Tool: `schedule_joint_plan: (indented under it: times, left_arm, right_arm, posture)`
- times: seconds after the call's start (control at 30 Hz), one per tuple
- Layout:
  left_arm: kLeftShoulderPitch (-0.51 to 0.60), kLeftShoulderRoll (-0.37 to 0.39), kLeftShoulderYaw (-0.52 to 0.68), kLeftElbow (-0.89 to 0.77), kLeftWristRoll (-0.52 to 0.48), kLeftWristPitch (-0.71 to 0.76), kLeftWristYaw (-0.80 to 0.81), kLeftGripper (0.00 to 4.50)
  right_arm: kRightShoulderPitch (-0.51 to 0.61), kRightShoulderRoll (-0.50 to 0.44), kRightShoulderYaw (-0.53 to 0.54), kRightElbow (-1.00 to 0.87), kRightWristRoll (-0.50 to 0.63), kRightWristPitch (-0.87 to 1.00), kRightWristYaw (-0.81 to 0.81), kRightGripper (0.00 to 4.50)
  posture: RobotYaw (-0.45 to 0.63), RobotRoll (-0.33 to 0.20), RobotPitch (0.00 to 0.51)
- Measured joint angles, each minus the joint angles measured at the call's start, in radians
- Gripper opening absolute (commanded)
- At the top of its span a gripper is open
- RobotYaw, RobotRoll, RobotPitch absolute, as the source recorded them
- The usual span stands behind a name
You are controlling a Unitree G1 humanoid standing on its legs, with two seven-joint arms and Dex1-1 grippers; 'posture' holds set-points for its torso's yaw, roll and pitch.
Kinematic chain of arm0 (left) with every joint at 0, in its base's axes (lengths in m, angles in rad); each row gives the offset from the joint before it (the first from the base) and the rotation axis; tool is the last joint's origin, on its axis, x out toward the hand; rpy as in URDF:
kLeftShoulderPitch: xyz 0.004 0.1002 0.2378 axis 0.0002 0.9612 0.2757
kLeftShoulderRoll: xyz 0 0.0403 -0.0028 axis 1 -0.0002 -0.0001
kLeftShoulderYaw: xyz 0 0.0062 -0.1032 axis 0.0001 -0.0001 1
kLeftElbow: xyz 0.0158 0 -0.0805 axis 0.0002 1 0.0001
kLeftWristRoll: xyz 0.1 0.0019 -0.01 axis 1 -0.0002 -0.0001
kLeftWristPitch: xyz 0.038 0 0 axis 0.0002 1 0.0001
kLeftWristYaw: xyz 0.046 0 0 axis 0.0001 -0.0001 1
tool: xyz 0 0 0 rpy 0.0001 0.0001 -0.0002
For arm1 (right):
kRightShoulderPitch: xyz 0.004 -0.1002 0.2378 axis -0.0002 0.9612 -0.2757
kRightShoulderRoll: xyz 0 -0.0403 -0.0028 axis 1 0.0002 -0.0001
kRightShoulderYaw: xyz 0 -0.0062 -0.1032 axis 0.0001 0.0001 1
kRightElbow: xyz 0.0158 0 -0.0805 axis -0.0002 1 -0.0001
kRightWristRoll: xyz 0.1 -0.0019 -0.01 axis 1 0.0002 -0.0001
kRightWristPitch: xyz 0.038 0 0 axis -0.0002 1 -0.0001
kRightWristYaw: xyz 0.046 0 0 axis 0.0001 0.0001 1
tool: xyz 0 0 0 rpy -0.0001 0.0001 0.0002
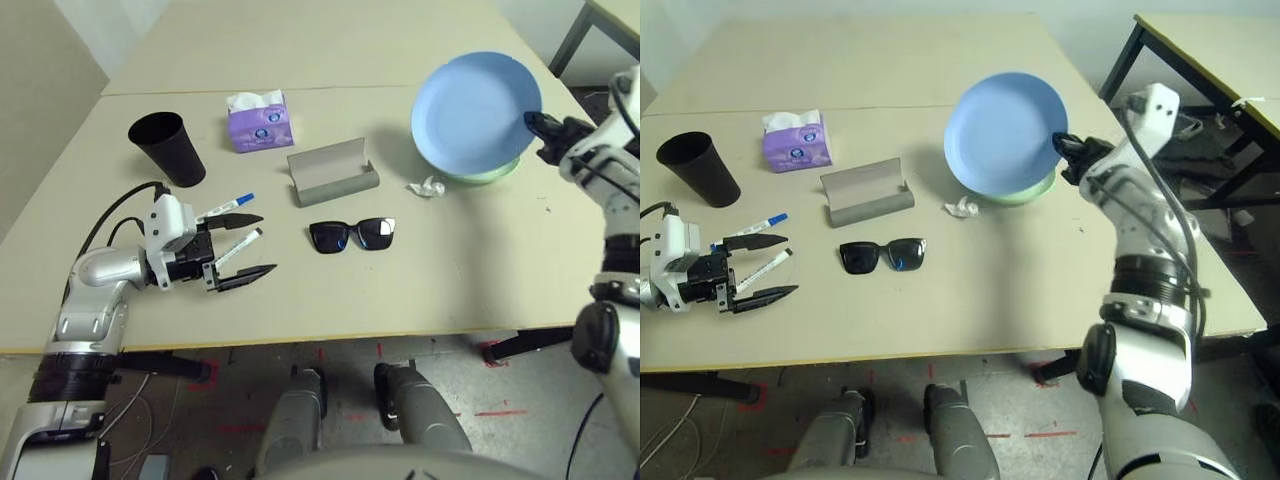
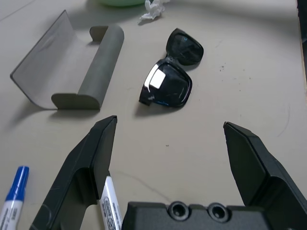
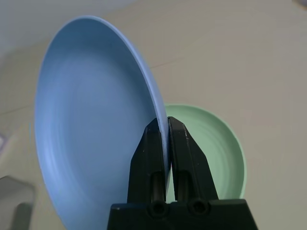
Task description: Organize and tidy the items on the table.
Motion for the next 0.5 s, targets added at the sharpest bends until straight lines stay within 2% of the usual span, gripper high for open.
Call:
schedule_joint_plan:
  times: [0.27,0.5]
  left_arm:
    - [0.044,0.002,0.013,-0.041,-0.002,0.007,0.026,4.50]
    - [0.054,0.004,0.018,-0.054,-0.001,0.008,0.033,4.50]
  right_arm:
    - [-0.017,0.003,0.032,0.088,-0.092,-0.157,-0.046,0.01]
    - [-0.009,-0.016,0.045,0.096,-0.138,-0.185,-0.064,0.01]
  posture:
    - [-0.09,0.000,0.182]
    - [-0.10,0.000,0.182]
